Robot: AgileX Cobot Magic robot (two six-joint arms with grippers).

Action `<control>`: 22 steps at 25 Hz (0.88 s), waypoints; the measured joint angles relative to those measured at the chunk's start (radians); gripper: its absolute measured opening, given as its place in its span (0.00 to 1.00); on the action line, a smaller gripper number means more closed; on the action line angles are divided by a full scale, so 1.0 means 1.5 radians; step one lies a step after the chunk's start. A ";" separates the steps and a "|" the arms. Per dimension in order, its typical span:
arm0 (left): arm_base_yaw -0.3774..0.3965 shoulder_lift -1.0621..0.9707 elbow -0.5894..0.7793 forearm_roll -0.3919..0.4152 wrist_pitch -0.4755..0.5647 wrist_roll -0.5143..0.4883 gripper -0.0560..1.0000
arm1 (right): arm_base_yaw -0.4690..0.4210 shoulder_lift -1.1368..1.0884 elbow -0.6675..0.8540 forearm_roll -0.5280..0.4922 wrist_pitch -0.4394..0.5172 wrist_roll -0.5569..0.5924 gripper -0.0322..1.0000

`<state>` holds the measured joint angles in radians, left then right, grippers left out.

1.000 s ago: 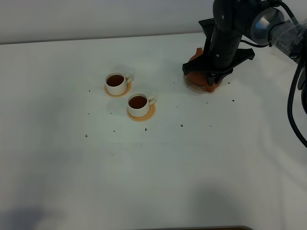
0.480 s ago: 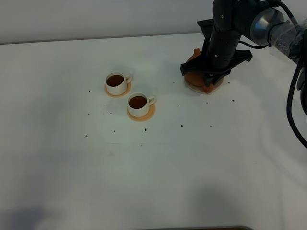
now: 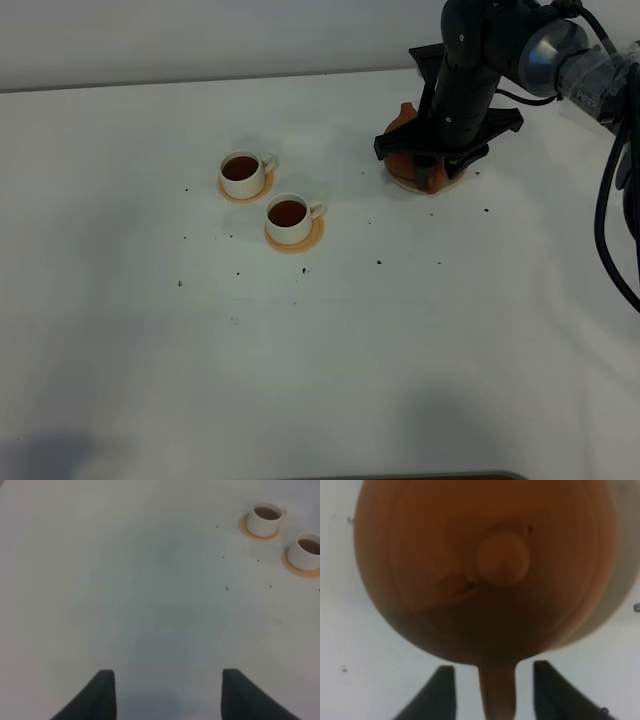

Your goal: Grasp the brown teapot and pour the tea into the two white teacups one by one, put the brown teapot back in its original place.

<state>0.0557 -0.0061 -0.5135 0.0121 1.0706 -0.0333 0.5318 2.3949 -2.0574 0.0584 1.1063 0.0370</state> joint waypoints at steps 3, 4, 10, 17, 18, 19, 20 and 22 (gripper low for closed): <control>0.000 0.000 0.000 0.000 0.000 0.000 0.50 | 0.001 -0.006 0.000 -0.005 0.023 -0.001 0.49; 0.000 0.000 0.000 0.000 0.000 0.000 0.50 | 0.001 -0.012 0.000 -0.006 0.037 -0.002 0.50; 0.000 0.000 0.000 0.000 0.000 0.000 0.50 | 0.001 -0.064 0.000 -0.010 0.069 -0.034 0.50; 0.000 0.000 0.000 0.000 0.000 0.000 0.50 | 0.002 -0.167 0.070 0.001 0.069 -0.067 0.46; 0.000 0.000 0.000 0.000 0.000 0.000 0.50 | 0.003 -0.189 0.096 0.001 0.069 -0.073 0.46; 0.000 0.000 0.000 0.000 0.000 0.000 0.50 | 0.004 -0.209 0.126 0.001 0.069 -0.076 0.46; 0.000 0.000 0.000 0.000 0.000 0.000 0.50 | 0.005 -0.235 0.154 0.001 0.069 -0.079 0.45; 0.000 0.000 0.000 0.000 0.000 0.000 0.50 | 0.006 -0.284 0.228 0.007 0.069 -0.085 0.44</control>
<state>0.0557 -0.0061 -0.5135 0.0121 1.0706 -0.0333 0.5411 1.9685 -1.7146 0.0684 1.2101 -0.0911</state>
